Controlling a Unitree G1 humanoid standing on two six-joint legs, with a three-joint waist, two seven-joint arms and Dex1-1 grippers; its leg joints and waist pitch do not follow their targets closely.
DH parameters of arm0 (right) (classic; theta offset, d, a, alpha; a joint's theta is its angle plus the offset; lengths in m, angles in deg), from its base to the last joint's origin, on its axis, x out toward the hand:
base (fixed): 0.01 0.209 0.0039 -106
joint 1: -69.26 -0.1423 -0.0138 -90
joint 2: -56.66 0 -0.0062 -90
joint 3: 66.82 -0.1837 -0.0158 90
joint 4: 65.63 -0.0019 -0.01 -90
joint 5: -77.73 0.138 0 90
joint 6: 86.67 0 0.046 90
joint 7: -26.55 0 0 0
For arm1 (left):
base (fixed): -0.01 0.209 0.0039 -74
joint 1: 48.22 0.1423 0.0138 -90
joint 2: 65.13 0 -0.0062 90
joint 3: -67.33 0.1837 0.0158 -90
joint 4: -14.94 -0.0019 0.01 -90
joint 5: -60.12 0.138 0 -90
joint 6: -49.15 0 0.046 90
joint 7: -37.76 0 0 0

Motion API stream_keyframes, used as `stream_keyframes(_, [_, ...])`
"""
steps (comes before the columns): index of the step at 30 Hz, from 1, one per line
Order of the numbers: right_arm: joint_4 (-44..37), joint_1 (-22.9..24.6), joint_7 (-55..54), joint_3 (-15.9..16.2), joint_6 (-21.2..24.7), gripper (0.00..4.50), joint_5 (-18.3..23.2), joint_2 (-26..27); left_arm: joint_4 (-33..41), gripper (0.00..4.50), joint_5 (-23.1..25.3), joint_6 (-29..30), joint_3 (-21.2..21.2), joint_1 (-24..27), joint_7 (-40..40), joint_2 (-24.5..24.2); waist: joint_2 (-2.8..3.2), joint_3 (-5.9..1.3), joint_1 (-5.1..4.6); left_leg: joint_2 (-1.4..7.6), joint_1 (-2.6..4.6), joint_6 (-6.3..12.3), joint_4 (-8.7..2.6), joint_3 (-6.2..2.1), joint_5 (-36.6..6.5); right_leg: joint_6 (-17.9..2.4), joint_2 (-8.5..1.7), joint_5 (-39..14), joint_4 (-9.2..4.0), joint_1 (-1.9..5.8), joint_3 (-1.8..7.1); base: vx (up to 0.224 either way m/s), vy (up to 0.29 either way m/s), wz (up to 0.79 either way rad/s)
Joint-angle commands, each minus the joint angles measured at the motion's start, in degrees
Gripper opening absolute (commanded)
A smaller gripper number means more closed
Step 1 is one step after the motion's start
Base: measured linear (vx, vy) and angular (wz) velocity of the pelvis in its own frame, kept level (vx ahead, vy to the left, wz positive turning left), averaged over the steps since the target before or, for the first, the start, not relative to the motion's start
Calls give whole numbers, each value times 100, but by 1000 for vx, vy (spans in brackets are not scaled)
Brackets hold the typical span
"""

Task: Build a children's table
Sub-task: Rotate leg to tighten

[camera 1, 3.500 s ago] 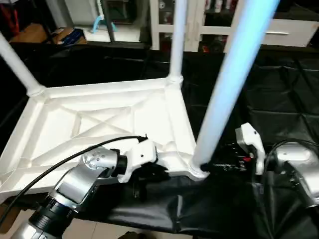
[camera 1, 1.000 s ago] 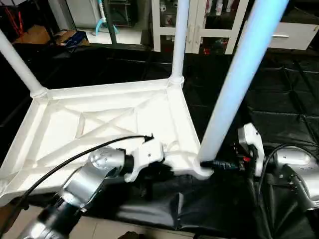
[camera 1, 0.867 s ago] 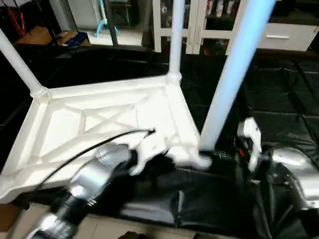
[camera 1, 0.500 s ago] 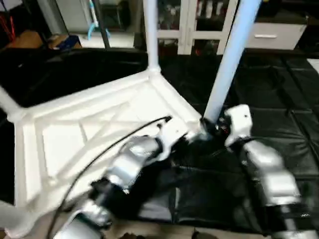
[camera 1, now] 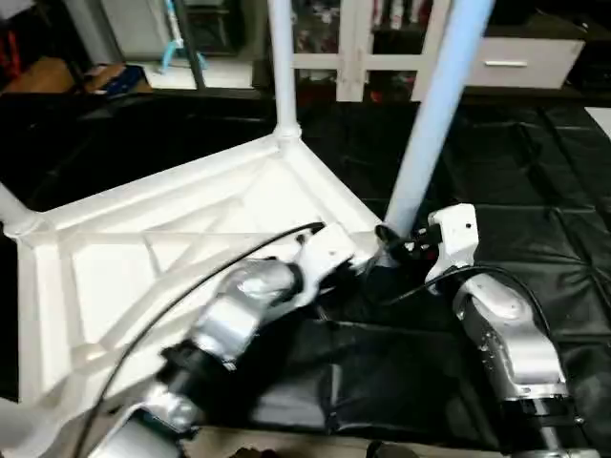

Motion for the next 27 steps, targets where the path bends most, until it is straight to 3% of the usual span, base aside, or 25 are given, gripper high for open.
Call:
stream_keyframes(1, [-99,-185,762,216,88,306,243,-220,240,0,-137,-202,539,303,-931,-257,-112,-341,32,489,65,379,-515,-334,-1472,-1220,-329,-1359,-325,215,126,0,0,0])
stream_keyframes(2, [-111,-201,1255,360,231,306,248,-576,476,0,-213,-208,630,427,-1222,-463,-69,-339,44,494,83,412,-504,-318,-1396,-1272,-330,-1251,-312,189,132,0,0,0])
stream_keyframes(4, [-215,-164,2066,617,343,330,267,-1175,776,0,-342,-167,653,578,-1503,-711,-53,-363,99,508,220,511,-453,-262,-1198,-1457,-271,-766,-288,128,126,56,-15,11])
stream_keyframes(5, [-392,-64,2880,743,254,330,359,-1702,988,0,-479,-107,587,692,-1720,-897,-63,-372,150,511,158,648,-428,-267,-837,-1587,-275,-254,-186,230,113,56,-3,8])
stream_keyframes(7, [-485,-2,3310,769,171,330,425,-1961,1071,0,-526,-104,556,748,-1835,-1008,-70,-380,206,509,175,830,-385,-229,-514,-1688,-283,171,-143,204,125,56,9,1])
stream_keyframes(9, [-611,91,3969,750,192,330,639,-2326,1174,0,-609,-81,492,829,-2029,-1186,-67,-407,292,543,183,966,-354,-239,-282,-1748,-302,402,-98,234,116,0,0,0])
stream_keyframes(12, [-607,113,4297,781,195,330,740,-2499,1209,0,-635,-99,457,858,-2063,-1265,-76,-371,347,555,176,955,-377,-228,-499,-1766,-312,-95,-144,215,115,0,0,0])
stream_keyframes(14, [-537,87,4497,847,94,330,770,-2585,1282,0,-669,-73,435,893,-2074,-1324,-101,-334,340,561,180,712,-429,-241,-1020,-1683,-323,-847,-212,206,127,0,0,0])
stream_keyframes(16, [-525,69,4564,861,78,330,831,-2576,1325,0,-686,-45,428,914,-2077,-1344,-119,-312,327,560,188,582,-450,-244,-1275,-1613,-329,-1187,-250,193,146,0,0,0])
stream_keyframes(17, [-536,56,4624,871,81,330,899,-2575,1351,0,-695,-29,426,925,-2079,-1357,-117,-296,308,554,199,427,-473,-255,-1490,-1512,-331,-1557,-287,183,157,0,0,0])
stream_keyframes(19, [-539,30,4625,867,70,330,956,-2537,1378,0,-707,-13,425,938,-2086,-1372,-123,-308,297,551,214,341,-478,-261,-1518,-1456,-324,-1609,-293,171,166,0,0,0])
stream_keyframes(22, [-475,0,4702,866,45,330,937,-2480,1434,0,-712,23,419,970,-2121,-1383,-121,-312,283,541,196,352,-477,-262,-1429,-1442,-313,-1488,-286,173,165,0,0,0])
stream_keyframes(25, [-383,13,4741,928,-43,330,837,-2478,1459,0,-723,41,421,973,-2130,-1380,-132,-333,290,538,189,452,-453,-254,-1190,-1496,-318,-1230,-258,180,164,0,0,0])
stream_keyframes(27, [-201,15,4711,1024,-246,296,658,-2450,1467,0,-732,61,431,956,-2116,-1365,-142,-343,287,533,180,524,-435,-250,-1039,-1537,-319,-1069,-240,182,158,0,0,0])
